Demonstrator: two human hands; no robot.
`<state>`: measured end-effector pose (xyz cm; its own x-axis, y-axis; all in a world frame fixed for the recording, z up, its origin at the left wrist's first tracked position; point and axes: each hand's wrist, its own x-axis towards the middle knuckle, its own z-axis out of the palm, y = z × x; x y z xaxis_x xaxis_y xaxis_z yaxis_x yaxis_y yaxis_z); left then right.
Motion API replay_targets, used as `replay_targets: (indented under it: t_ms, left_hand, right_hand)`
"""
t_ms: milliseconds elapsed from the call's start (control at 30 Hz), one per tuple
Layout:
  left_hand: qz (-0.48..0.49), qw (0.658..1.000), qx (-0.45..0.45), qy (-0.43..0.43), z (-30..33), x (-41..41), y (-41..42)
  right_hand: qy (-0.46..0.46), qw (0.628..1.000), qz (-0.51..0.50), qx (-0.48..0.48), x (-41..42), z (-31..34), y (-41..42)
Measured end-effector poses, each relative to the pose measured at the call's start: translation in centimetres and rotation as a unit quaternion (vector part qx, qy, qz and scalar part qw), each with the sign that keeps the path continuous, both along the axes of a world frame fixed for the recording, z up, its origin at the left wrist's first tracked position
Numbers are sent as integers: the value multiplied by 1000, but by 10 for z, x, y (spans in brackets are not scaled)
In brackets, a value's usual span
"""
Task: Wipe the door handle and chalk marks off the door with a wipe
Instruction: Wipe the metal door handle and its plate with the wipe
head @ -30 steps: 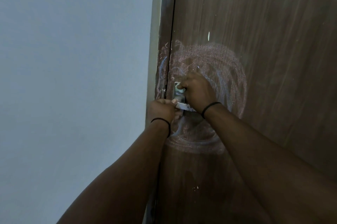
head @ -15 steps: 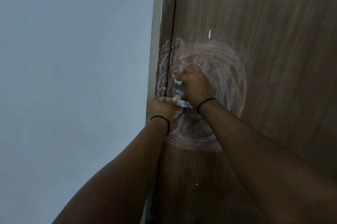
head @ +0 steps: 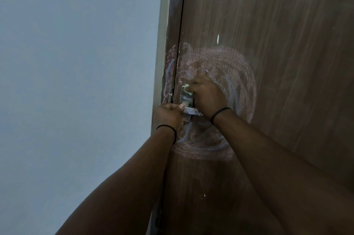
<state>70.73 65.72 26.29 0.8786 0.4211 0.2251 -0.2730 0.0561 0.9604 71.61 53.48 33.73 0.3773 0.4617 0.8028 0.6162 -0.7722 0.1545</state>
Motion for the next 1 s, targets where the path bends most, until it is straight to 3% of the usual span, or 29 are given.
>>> replay_targets:
  t_ms: [133, 267, 433, 633, 800, 1000]
  left_hand:
    - [3, 1000, 11, -3, 2, -4, 0]
    - [10, 1000, 9, -5, 5, -7, -1]
    - [37, 999, 29, -7, 6, -10, 0]
    - [39, 998, 46, -5, 6, -13, 1]
    - [46, 997, 69, -8, 7, -14, 3]
    - [76, 978, 181, -70, 7, -16, 7]
  right_hand:
    - [5, 998, -15, 55, -2, -2, 1]
    - [13, 1000, 14, -17, -7, -17, -1]
    - [42, 993, 10, 114, 2, -3, -12]
    - [35, 999, 8, 22, -2, -13, -14]
    - [21, 985, 31, 168, 4, -1, 2]
    - [2, 999, 29, 46, -3, -13, 9]
